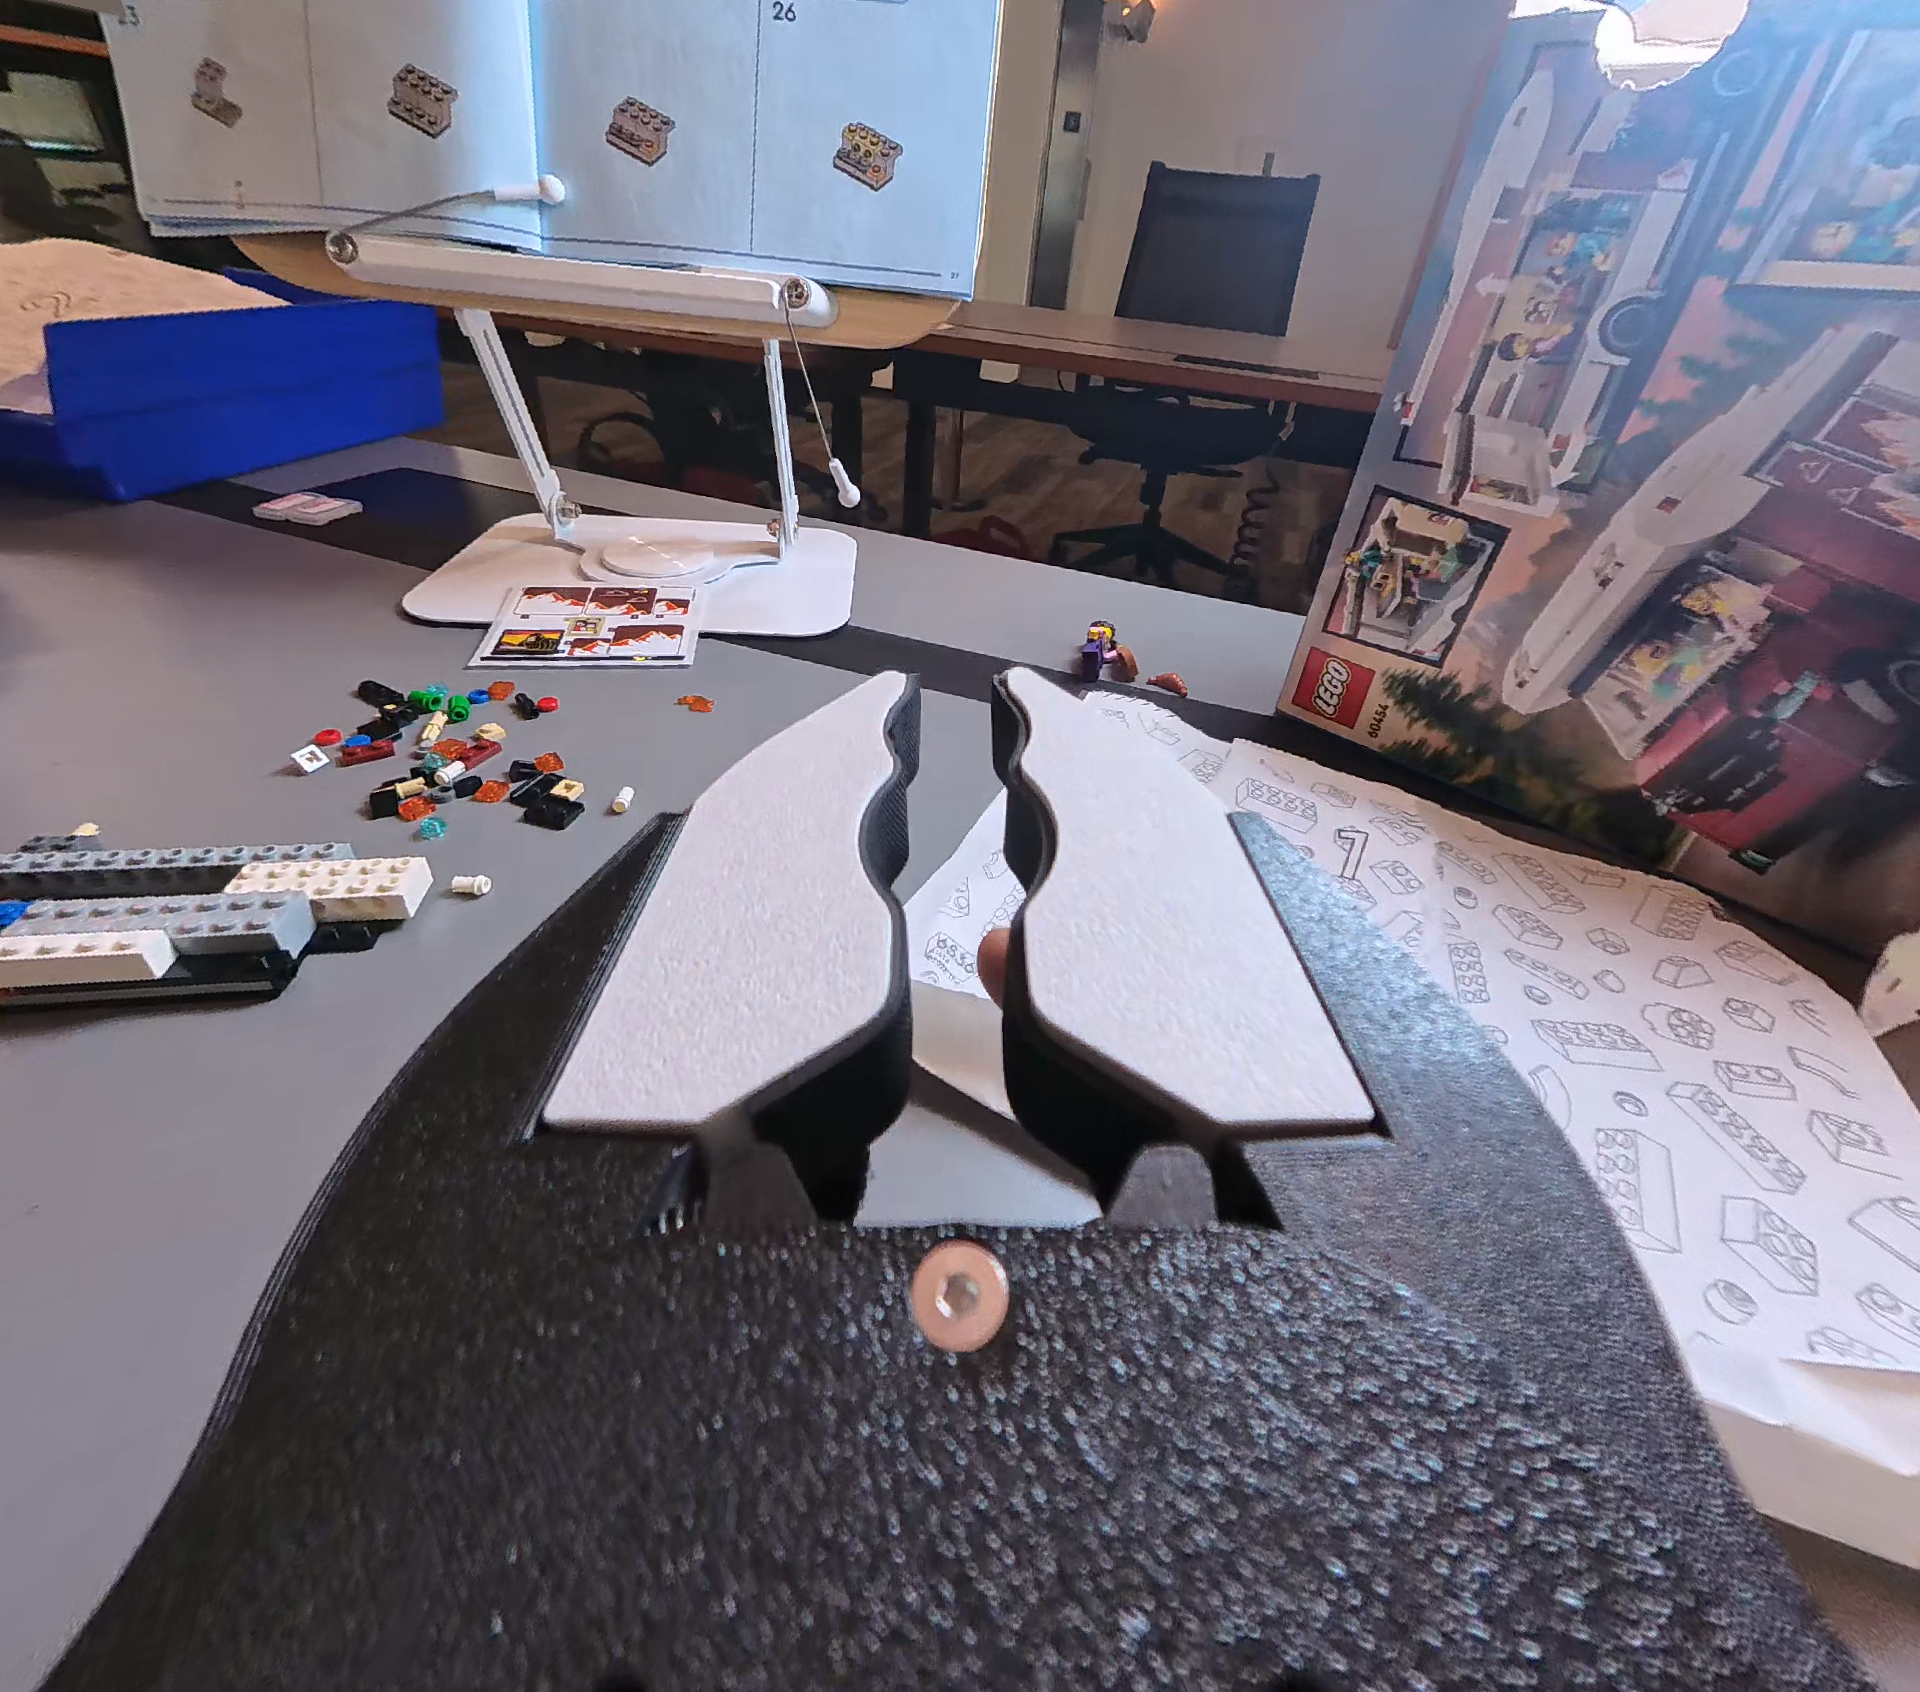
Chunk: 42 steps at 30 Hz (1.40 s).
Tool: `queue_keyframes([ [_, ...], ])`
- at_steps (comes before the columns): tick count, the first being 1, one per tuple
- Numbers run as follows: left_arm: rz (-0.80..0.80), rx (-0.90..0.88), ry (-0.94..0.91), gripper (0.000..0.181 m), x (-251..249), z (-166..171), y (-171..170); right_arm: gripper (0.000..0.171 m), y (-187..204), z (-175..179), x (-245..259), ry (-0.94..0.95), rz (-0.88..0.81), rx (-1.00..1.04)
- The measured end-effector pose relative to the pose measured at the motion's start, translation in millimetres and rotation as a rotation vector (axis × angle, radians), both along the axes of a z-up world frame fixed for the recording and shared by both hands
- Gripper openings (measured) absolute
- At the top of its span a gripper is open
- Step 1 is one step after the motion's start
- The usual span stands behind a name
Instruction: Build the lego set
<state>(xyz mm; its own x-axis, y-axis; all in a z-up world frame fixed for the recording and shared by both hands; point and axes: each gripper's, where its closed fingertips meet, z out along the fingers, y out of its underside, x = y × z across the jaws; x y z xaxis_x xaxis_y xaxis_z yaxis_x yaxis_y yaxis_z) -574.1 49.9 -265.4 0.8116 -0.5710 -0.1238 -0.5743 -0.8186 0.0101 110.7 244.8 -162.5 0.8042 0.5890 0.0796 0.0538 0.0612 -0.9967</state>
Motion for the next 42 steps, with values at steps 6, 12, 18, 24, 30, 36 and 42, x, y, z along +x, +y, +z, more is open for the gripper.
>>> queue_keyframes([
  [6, -0.01, -0.124, 0.015, 0.046, -2, -13, -17, 0.012, -1, -1, -2, 0.003, 0.014, -0.012],
  [12, -0.04, -0.066, 0.039, 0.03, -3, 10, -11, 0.012, -3, 0, -2, 0.007, 0.017, -0.009],
  [18, 0.02, 0.029, 0.035, 0.028, -17, 27, 2, 0.012, -3, -3, -5, 0.003, 0.034, -0.023],
  [24, -0.072, -0.134, 0.122, 0.033, -23, -6, -10, 0.012, -3, -4, -5, -0.003, 0.038, -0.023],
  [30, -0.067, -0.188, 0.082, 0.019, -20, -16, -12, 0.012, -3, -7, -6, -0.007, 0.042, -0.036],
  [36, -0.091, 0.136, -0.043, 0.017, 19, 41, 3, 0.012, -11, 1, -11, 0.008, 0.094, -0.015],
  [42, -0.325, 0.707, -0.448, 0.017, 183, 162, 6, 0.012, -49, 12, -49, -0.003, 0.287, 0.03],
])
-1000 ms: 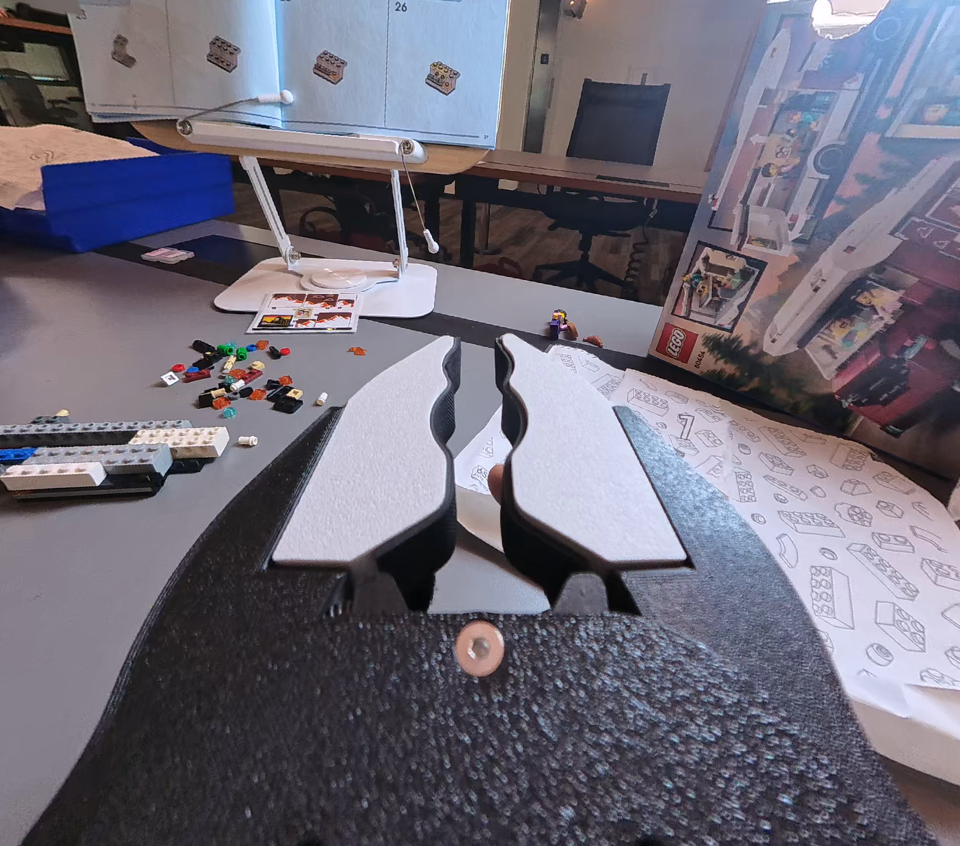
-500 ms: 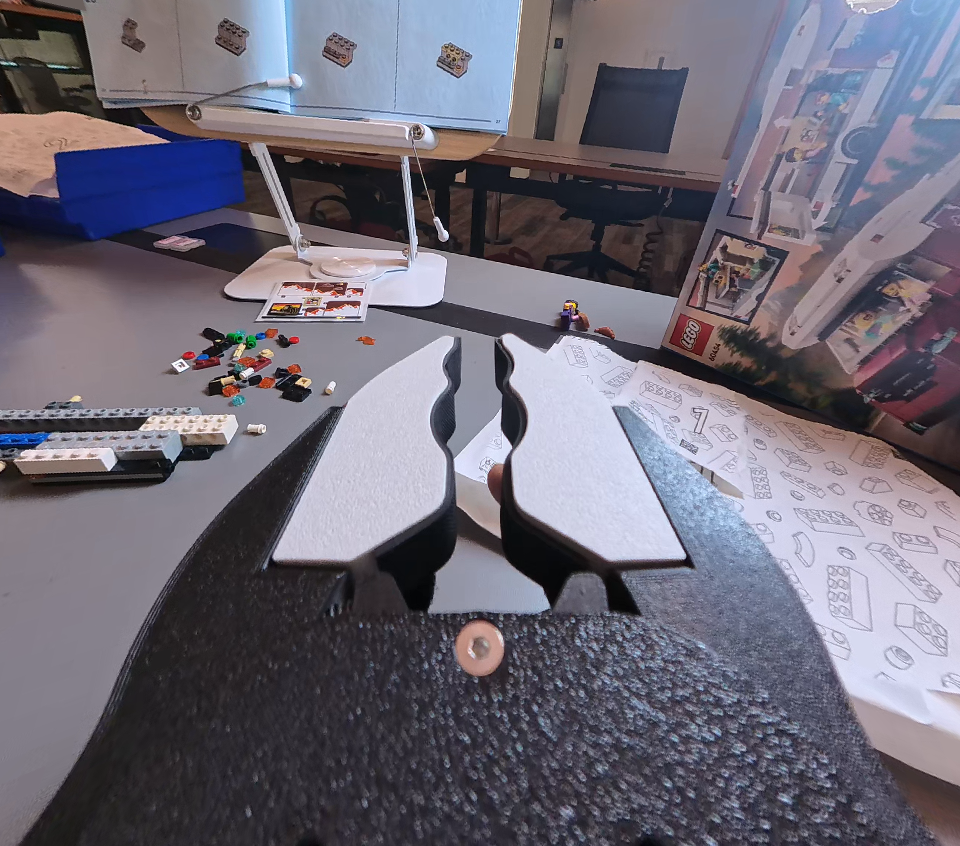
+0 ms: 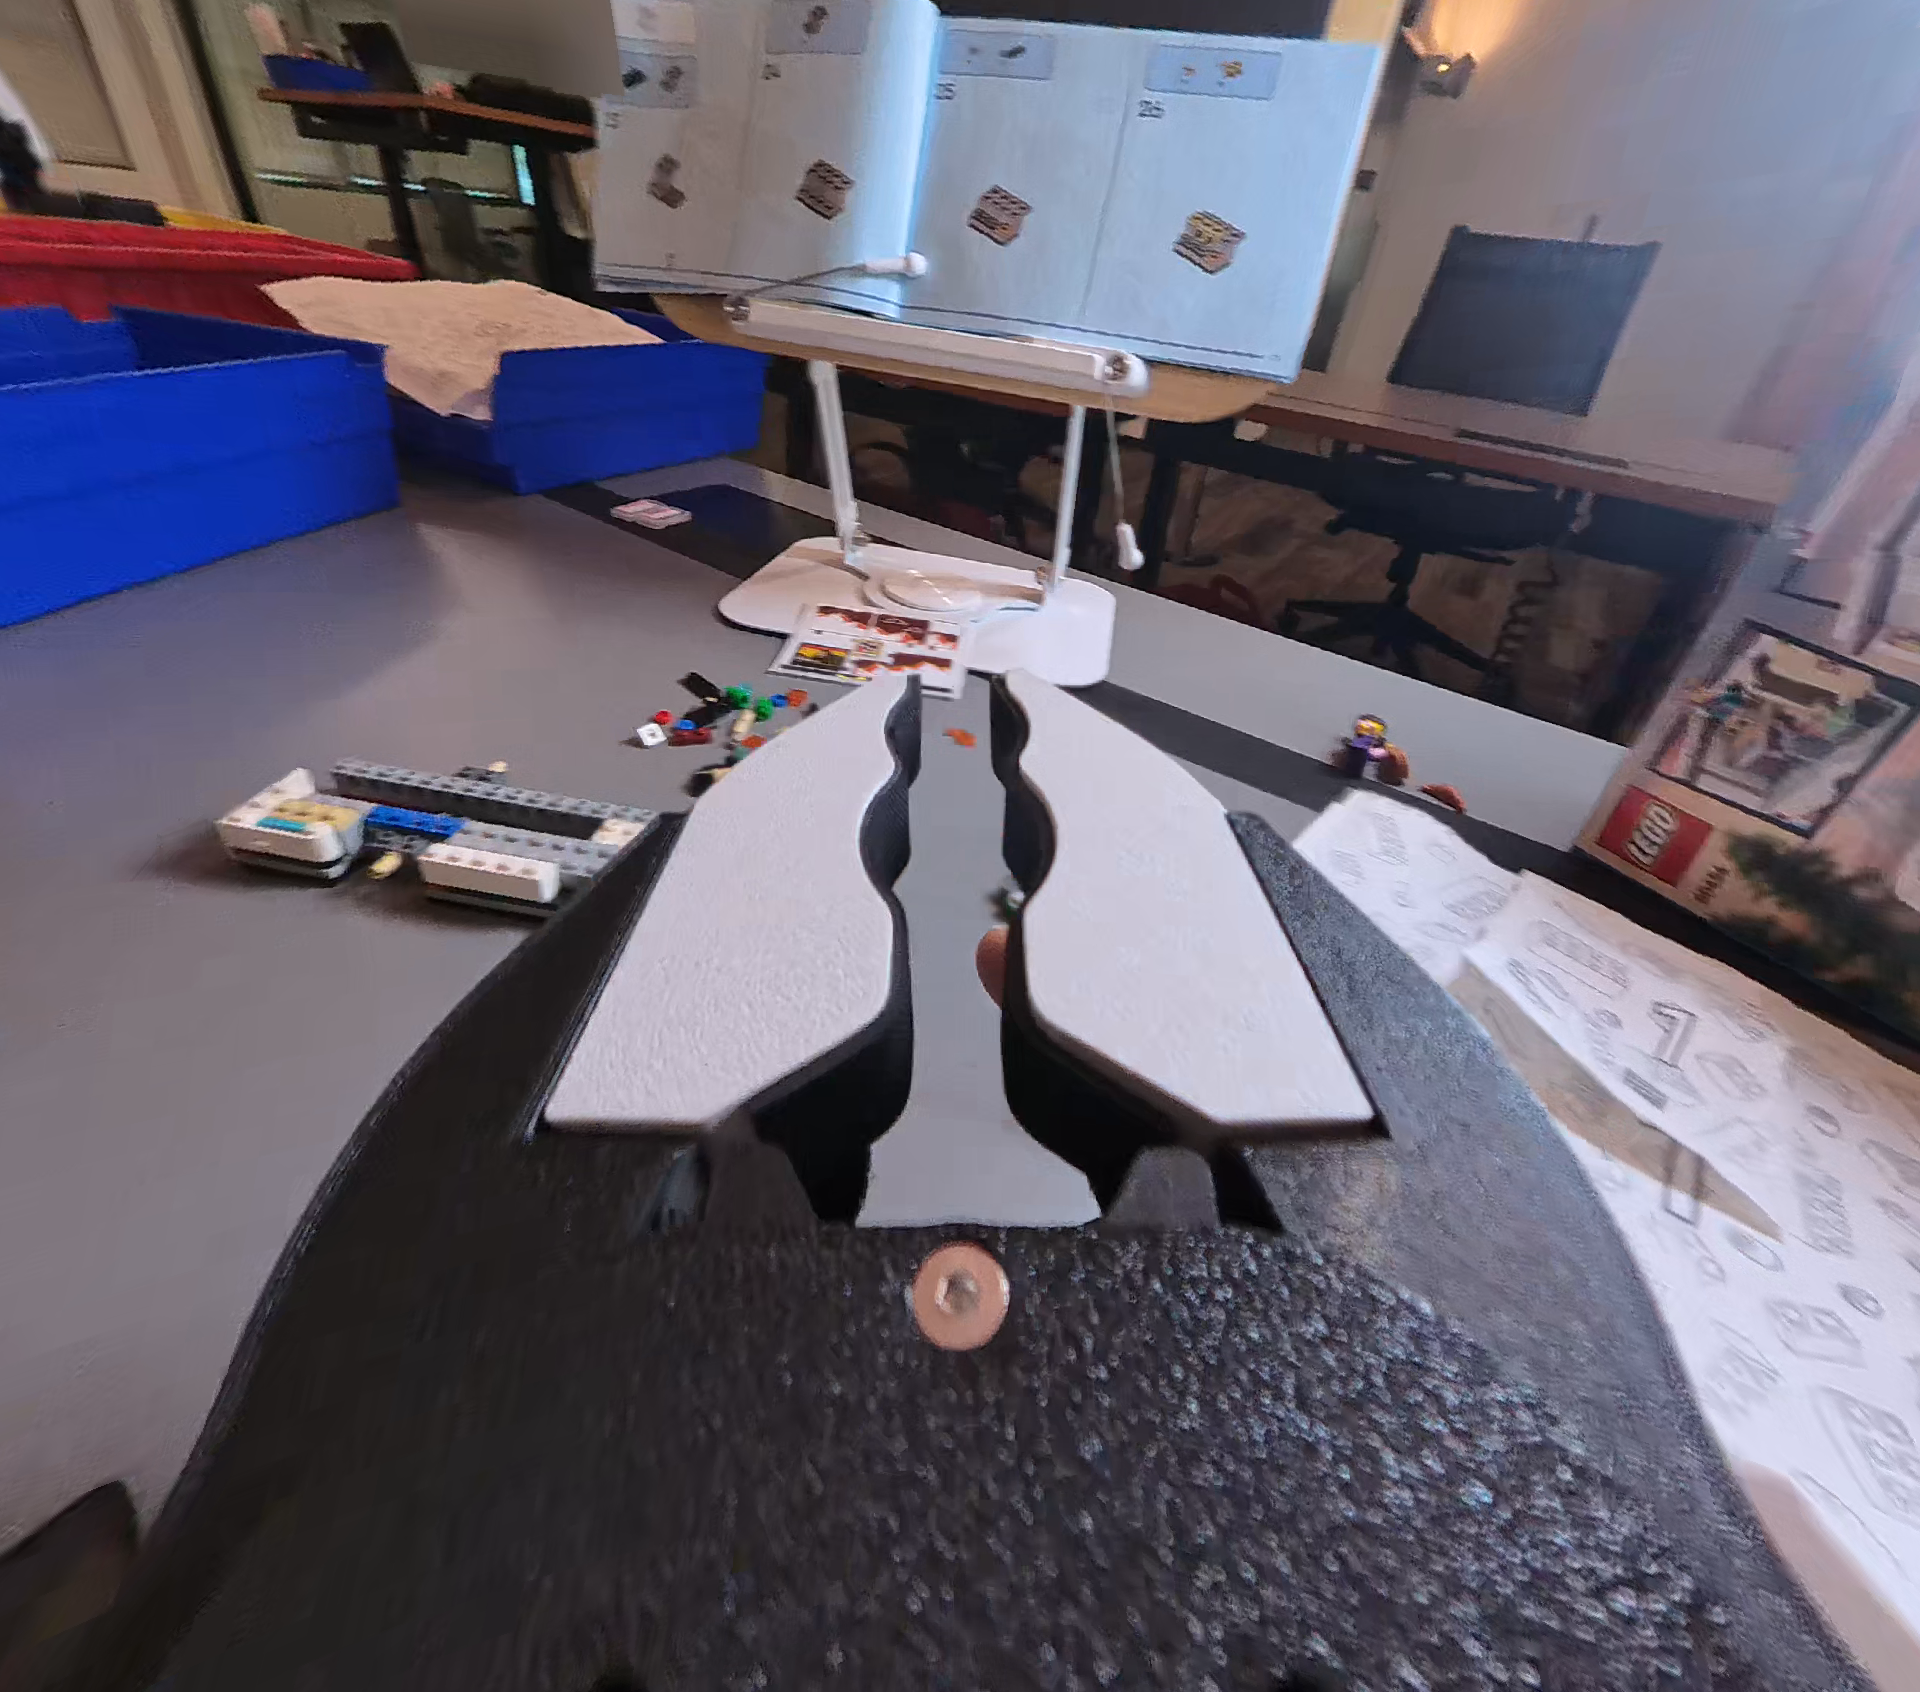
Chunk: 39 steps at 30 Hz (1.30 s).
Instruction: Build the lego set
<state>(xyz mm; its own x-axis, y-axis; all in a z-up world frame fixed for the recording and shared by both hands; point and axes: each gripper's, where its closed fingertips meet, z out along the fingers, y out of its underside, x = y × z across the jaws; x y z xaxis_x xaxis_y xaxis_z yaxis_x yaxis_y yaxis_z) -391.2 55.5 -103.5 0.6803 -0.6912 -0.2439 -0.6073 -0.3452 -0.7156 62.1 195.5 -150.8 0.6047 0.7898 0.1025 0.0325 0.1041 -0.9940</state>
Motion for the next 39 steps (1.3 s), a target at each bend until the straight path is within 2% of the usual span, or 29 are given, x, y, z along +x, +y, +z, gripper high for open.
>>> queue_keyframes([
  [2, -0.146, 0.142, -0.239, 0.017, 78, 30, -12, 0.013, -25, 6, -20, 0.013, 0.107, 0.011],
  [5, -0.362, 0.281, -0.633, 0.016, 192, 53, -39, 0.016, -77, 14, -54, 0.013, 0.322, 0.019],
  [7, -0.469, 0.285, -0.905, 0.016, 256, 57, -54, 0.018, -117, 20, -71, 0.029, 0.479, 0.012],
  [9, -0.516, 0.254, -1.105, 0.016, 305, 55, -57, 0.025, -157, 27, -80, 0.081, 0.679, -0.085],
  [12, -0.55, 0.192, -1.235, 0.016, 358, 45, -47, 0.036, -180, 41, -78, 0.193, 0.797, -0.174],
  [15, -0.57, 0.14, -1.206, 0.016, 389, 30, -40, 0.037, -181, 46, -74, 0.218, 0.817, -0.172],
  [17, -0.564, 0.131, -1.174, 0.016, 397, 22, -38, 0.031, -180, 50, -68, 0.236, 0.84, -0.165],
  [22, -0.552, 0.134, -1.18, 0.016, 394, 10, -38, 0.016, -179, 42, -70, 0.148, 0.814, -0.09],
  [27, -0.544, 0.109, -1.113, 0.016, 384, -11, -36, 0.016, -176, 22, -77, 0.054, 0.819, -0.116],
  [33, -0.416, 0.139, -0.841, 0.029, 356, -46, -4, 0.016, -129, -44, -76, -0.308, 0.71, -0.135],
  [39, -0.318, 0.15, -0.57, 0.032, 348, -81, 11, 0.016, -117, -106, -77, -0.785, 0.821, -0.195],
])
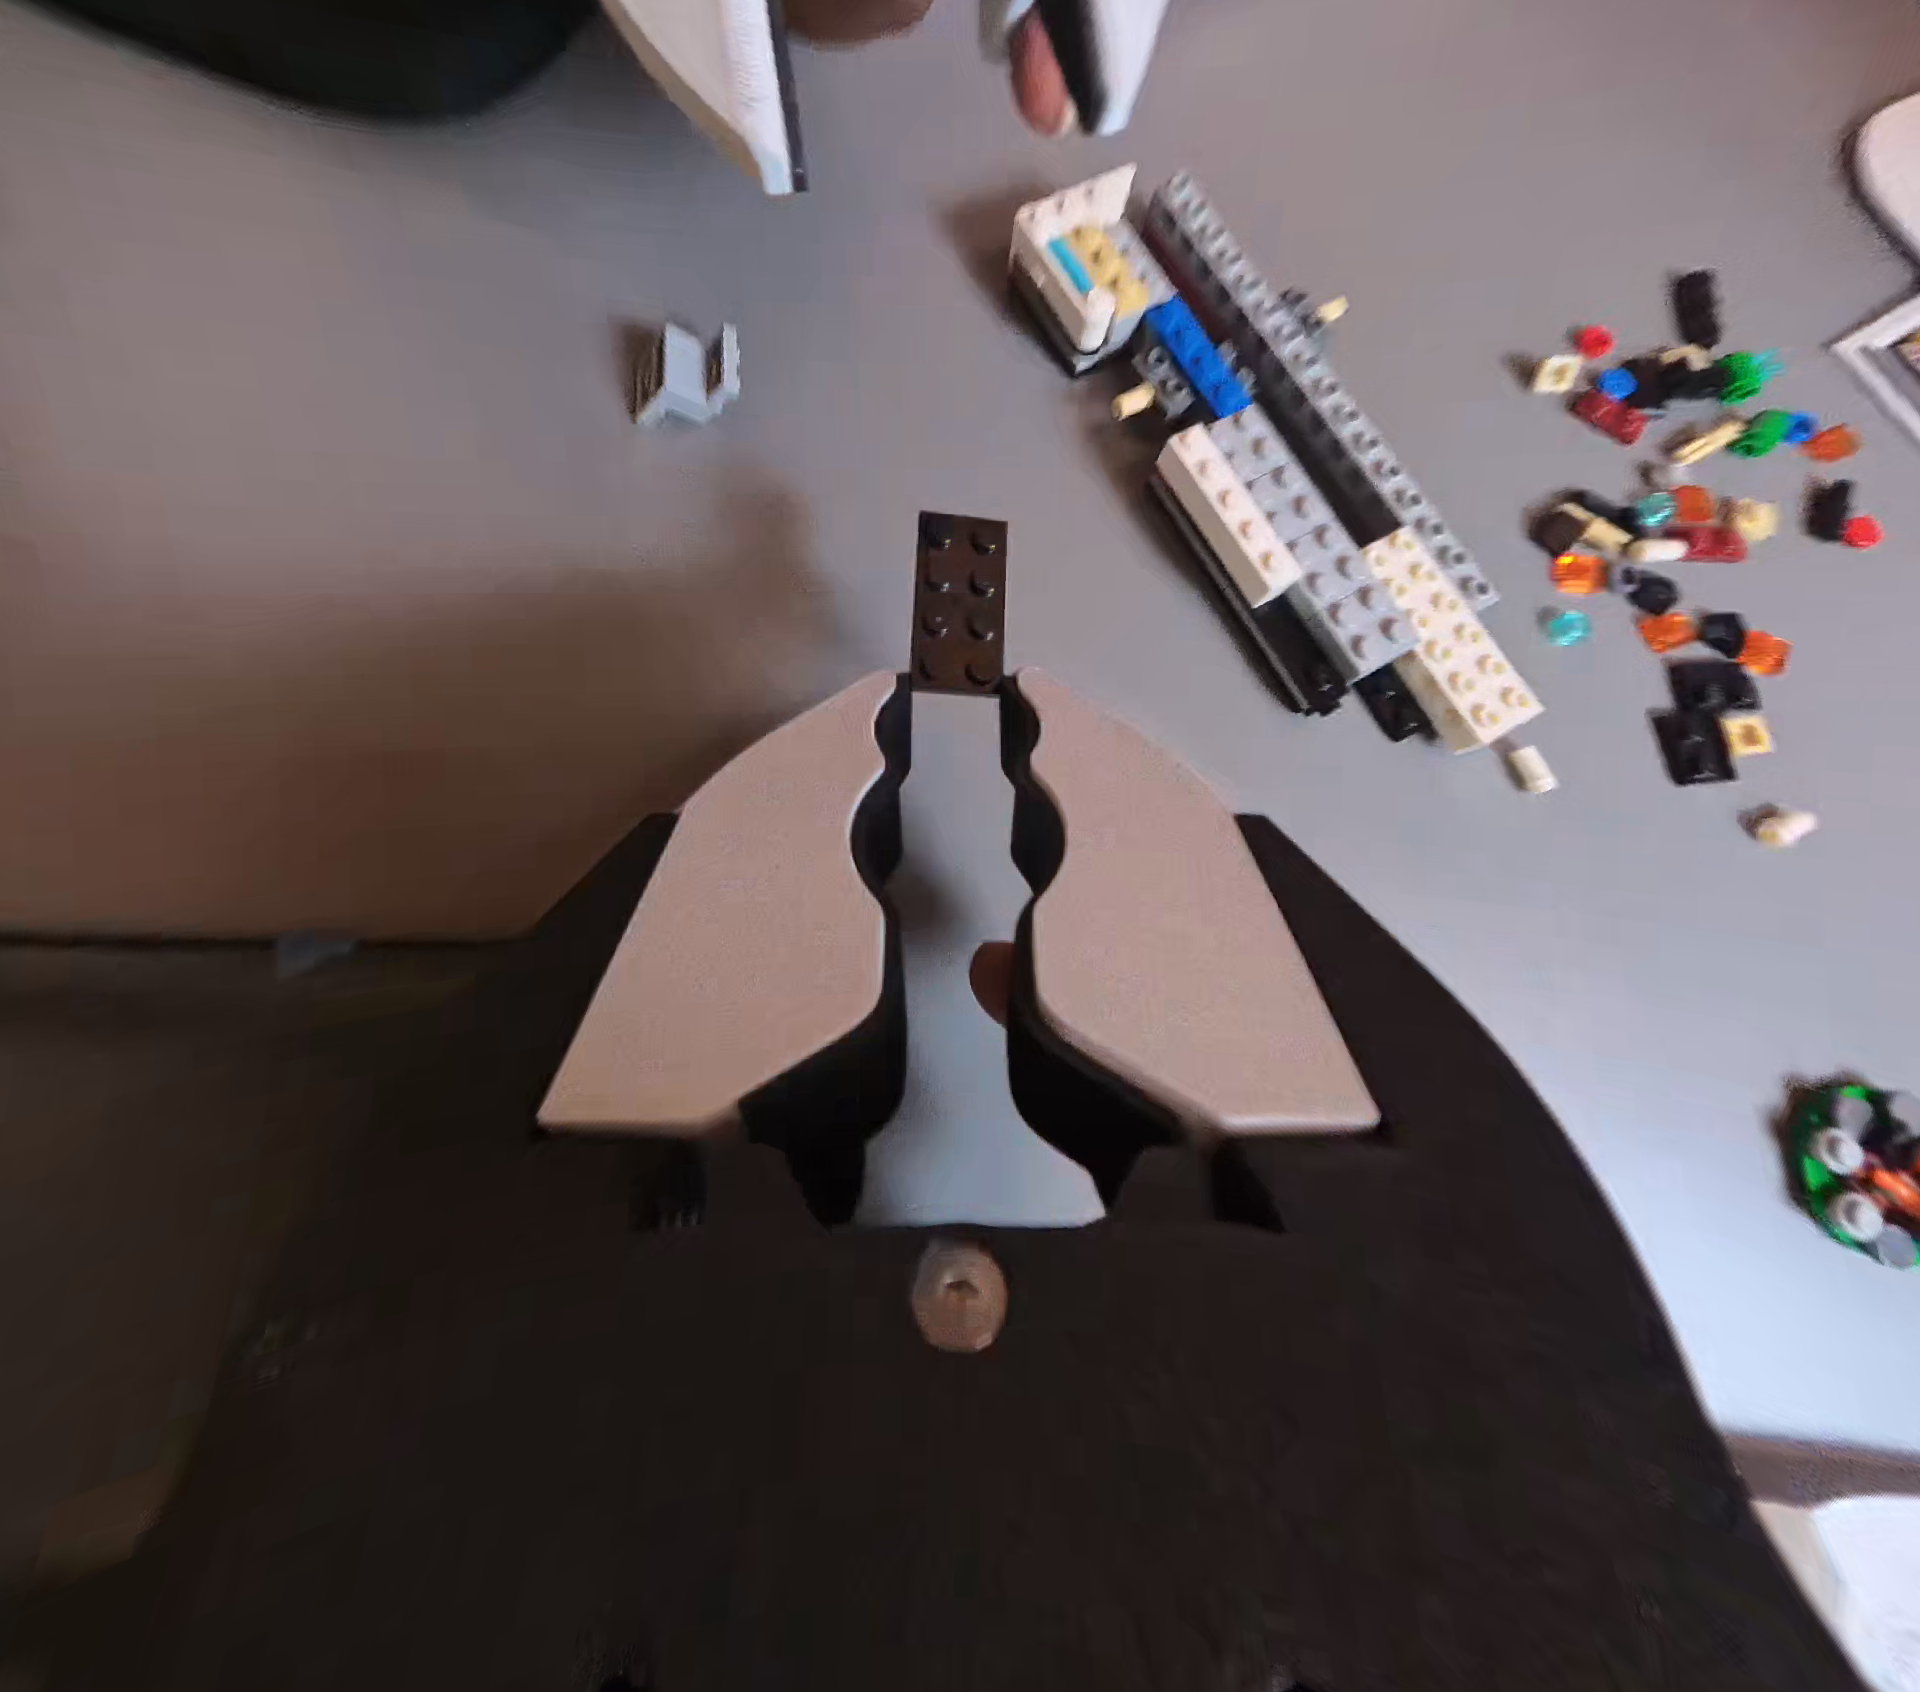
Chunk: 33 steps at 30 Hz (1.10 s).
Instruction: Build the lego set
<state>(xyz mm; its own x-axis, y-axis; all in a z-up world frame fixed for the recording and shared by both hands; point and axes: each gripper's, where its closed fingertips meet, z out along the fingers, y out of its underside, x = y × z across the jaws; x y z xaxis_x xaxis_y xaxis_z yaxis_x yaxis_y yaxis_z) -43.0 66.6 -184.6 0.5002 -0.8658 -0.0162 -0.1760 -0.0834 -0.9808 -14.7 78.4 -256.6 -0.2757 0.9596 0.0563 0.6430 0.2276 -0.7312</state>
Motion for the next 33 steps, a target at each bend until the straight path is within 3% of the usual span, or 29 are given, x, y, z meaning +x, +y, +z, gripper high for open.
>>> queue_keyframes([
  [5, -0.059, -0.084, 0.143, 0.041, -2, -30, -7, 0.016, -3, -22, 0, -0.199, 0.086, 0.102],
  [19, -0.284, -0.317, 0.58, 0.043, -35, -95, -68, 0.024, -12, -23, 6, -0.228, 0.082, 0.118],
  [25, -0.273, -0.284, 0.628, 0.031, -25, -100, -67, 0.015, -18, -26, -5, -0.219, 0.095, 0.172],
  [33, -0.238, -0.154, 0.583, 0.026, -15, -85, -57, 0.021, -24, -11, -12, -0.109, 0.085, 0.151],
])
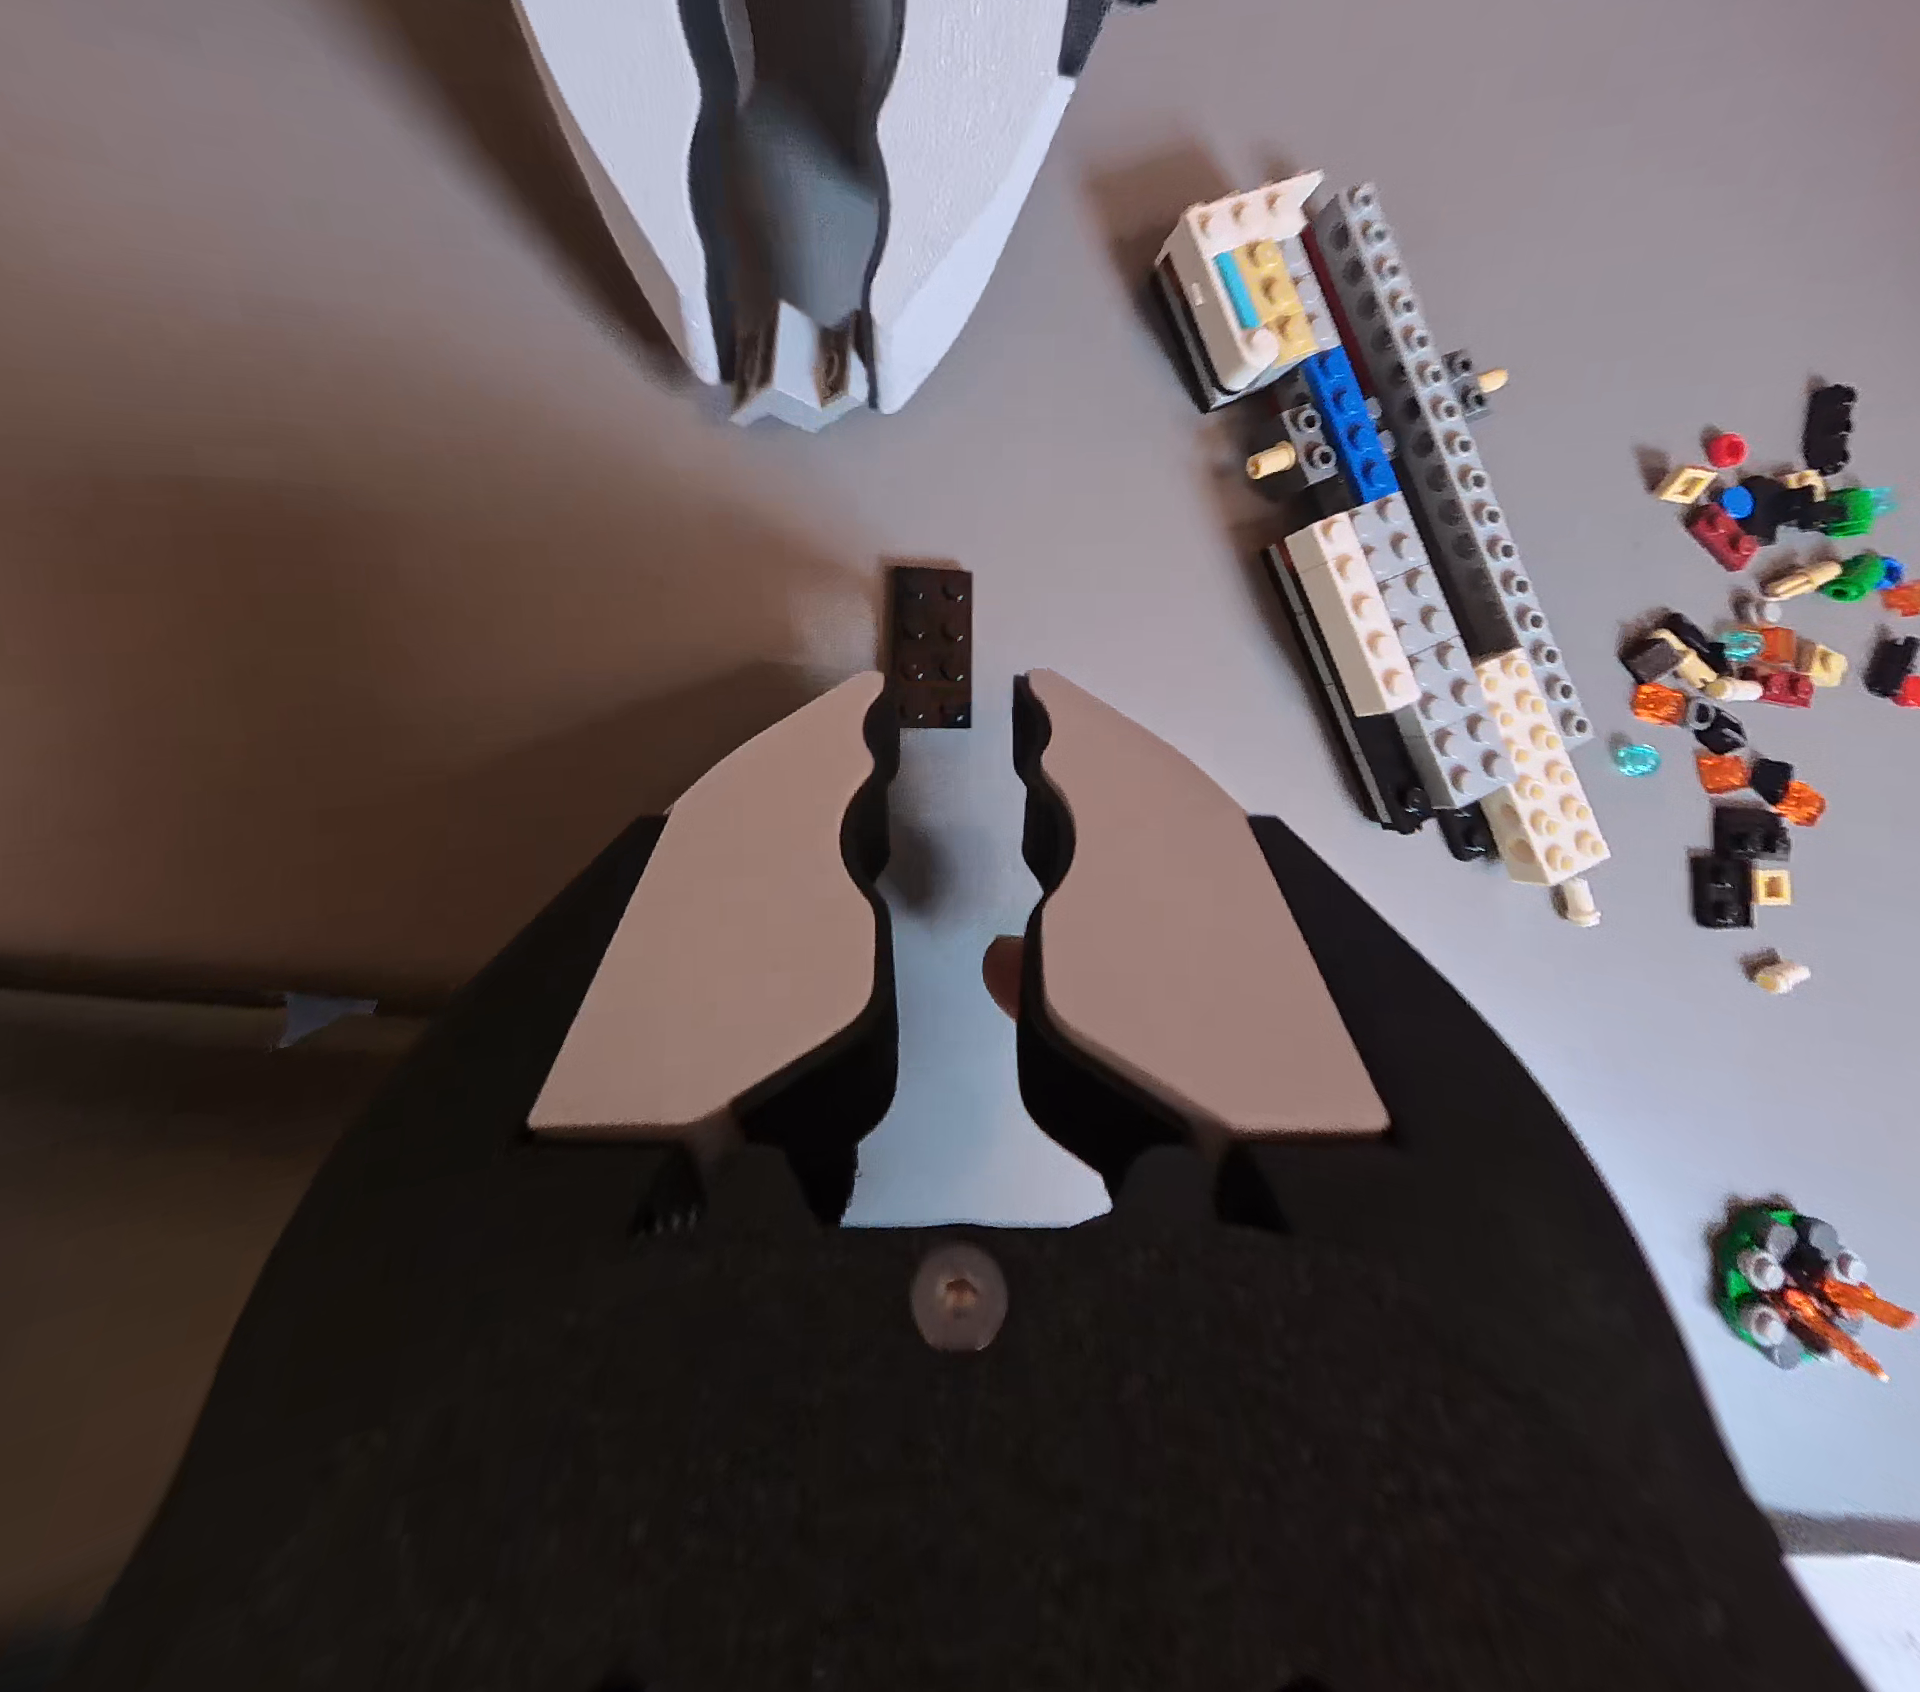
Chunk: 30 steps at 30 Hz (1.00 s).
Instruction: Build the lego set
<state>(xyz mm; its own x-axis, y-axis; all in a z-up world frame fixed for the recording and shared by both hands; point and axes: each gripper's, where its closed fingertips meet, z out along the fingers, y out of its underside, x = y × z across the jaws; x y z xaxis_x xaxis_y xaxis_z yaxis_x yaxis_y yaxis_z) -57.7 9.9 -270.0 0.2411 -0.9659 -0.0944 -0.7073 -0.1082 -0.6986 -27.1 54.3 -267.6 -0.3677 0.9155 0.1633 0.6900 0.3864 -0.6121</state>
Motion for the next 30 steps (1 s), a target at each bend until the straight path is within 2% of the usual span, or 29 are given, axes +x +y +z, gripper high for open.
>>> queue_keyframes([
  [4, 0.043, 0.136, -0.206, 0.026, 7, 38, 16, 0.023, -12, 30, -3, 0.161, 0.006, -0.192],
  [7, 0.035, 0.258, -0.357, 0.025, 12, 67, 20, 0.026, -27, 62, -5, 0.301, 0.027, -0.499],
  [11, -0.017, 0.327, -0.542, 0.026, 25, 98, 9, 0.032, -39, 93, -5, 0.399, 0.073, -0.856],
  [16, -0.037, 0.385, -0.585, 0.025, 33, 108, 3, 0.033, -55, 103, -9, 0.398, 0.123, -1.049],
  [18, -0.044, 0.396, -0.59, 0.025, 34, 107, 2, 0.025, -57, 105, -12, 0.401, 0.119, -1.093],
  [21, -0.026, 0.399, -0.575, 0.025, 33, 106, 5, 0.021, -53, 102, -15, 0.42, 0.09, -1.022],
  [24, 0.035, 0.369, -0.559, 0.028, 25, 103, 16, 0.02, -38, 99, -19, 0.465, 0.007, -0.86],
  [30, 0.21, 0.129, -0.674, 0.03, 1, 104, 39, 0.02, 11, 93, -30, 0.601, -0.203, -0.014],
])
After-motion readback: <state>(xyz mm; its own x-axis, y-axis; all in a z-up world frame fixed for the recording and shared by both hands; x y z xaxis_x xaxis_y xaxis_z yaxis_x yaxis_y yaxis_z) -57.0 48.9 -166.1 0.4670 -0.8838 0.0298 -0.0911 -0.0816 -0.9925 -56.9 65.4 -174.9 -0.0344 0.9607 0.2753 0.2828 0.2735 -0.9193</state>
